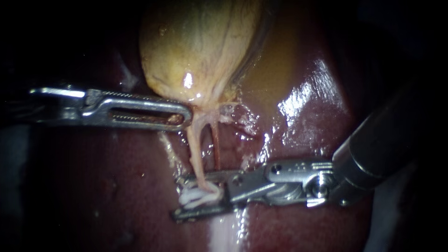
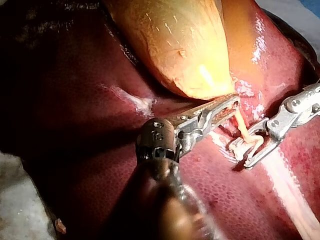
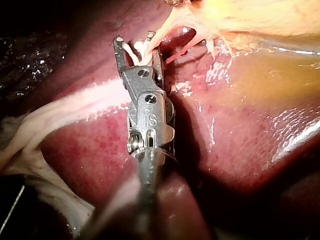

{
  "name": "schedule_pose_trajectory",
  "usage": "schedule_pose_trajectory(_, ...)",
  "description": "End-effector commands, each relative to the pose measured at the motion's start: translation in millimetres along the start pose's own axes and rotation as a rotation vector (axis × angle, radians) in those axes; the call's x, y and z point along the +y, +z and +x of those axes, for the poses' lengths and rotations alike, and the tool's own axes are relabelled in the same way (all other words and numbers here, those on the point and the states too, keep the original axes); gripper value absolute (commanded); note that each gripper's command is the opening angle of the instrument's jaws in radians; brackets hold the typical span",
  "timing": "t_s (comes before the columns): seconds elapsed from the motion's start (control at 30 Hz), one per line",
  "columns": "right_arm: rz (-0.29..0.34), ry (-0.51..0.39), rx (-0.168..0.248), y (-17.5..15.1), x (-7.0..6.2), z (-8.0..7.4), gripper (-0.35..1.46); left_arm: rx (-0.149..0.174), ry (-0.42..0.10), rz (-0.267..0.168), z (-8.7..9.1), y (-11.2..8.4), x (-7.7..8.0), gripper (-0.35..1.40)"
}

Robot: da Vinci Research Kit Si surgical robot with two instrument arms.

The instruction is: Clipping second clip left tube

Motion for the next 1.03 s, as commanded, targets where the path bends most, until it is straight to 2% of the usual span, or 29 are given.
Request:
schedule_pose_trajectory(0.03, 0.001, 0.005, -0.003, -0.1, 0.0, 0.1, 0.02, 0.000, 0.001, -0.001, 0.0, 0.0, 0.1, -0.35)
schedule_pose_trajectory(0.2, -0.007, 0.032, -0.033, -0.5, 0.0, 0.2, -0.35, 0.000, 0.001, -0.001, 0.0, 0.0, 0.1, -0.35)
schedule_pose_trajectory(0.4, -0.001, 0.074, -0.045, -0.8, 0.1, 0.1, -0.35, 0.000, 0.001, -0.001, 0.0, 0.0, 0.1, -0.35)
schedule_pose_trajectory(0.57, 0.000, 0.075, -0.057, -0.8, 0.0, 0.1, -0.35, 0.000, 0.001, -0.001, 0.0, 0.0, 0.1, -0.35)
schedule_pose_trajectory(1.03, 0.004, 0.075, -0.058, -1.0, 0.2, -0.1, -0.35, -0.001, 0.001, -0.002, 0.0, 0.0, -0.1, -0.35)
